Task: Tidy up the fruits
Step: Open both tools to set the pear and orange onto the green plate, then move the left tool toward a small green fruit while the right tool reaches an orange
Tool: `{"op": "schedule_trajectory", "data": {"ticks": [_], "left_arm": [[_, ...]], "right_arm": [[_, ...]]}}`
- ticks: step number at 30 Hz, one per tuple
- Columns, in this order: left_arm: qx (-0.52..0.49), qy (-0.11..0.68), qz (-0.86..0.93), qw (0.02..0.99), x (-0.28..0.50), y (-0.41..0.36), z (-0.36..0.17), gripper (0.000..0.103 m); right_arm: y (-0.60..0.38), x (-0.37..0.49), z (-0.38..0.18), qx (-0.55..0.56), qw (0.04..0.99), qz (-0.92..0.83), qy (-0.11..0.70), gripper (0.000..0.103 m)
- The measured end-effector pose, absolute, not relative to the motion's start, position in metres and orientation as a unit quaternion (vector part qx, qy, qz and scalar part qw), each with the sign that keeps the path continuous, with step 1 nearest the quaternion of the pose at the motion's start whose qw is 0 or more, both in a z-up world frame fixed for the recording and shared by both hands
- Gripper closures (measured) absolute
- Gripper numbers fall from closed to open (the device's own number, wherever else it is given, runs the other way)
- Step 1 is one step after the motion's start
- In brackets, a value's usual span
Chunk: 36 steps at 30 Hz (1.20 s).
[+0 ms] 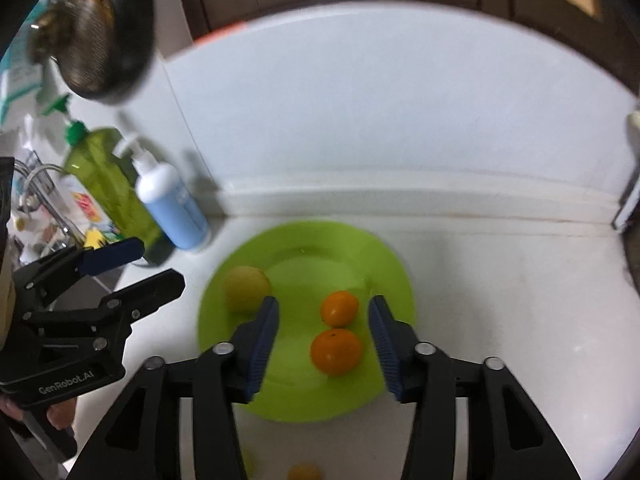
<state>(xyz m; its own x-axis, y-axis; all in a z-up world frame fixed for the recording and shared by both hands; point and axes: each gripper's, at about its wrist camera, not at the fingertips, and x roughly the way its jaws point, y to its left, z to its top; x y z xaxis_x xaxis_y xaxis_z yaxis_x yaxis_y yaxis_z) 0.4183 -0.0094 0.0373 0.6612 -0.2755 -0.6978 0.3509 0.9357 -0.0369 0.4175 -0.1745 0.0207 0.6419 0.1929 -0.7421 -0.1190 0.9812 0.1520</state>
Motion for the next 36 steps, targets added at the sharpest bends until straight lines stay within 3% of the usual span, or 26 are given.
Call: {"op": "schedule_trajectory", "data": {"ticks": [8,14,36], "left_arm": [[0.044,0.329,-0.164,0.929,0.353,0.009,0.070,0.026],[0.048,0.320,-0.151,0.934,0.310,0.024,0.070,0.025],[0.082,0.343,-0.122,0.928,0.217,0.050,-0.012,0.025]], "right_arm": [[-0.164,0.354,0.052,0.050,0.926,0.080,0.365,0.046],[-0.150,0.314,0.056,0.041,0.934,0.073,0.346,0.046],[-0.128,0.220,-0.001,0.015,0.917,0.057,0.396,0.046]]}}
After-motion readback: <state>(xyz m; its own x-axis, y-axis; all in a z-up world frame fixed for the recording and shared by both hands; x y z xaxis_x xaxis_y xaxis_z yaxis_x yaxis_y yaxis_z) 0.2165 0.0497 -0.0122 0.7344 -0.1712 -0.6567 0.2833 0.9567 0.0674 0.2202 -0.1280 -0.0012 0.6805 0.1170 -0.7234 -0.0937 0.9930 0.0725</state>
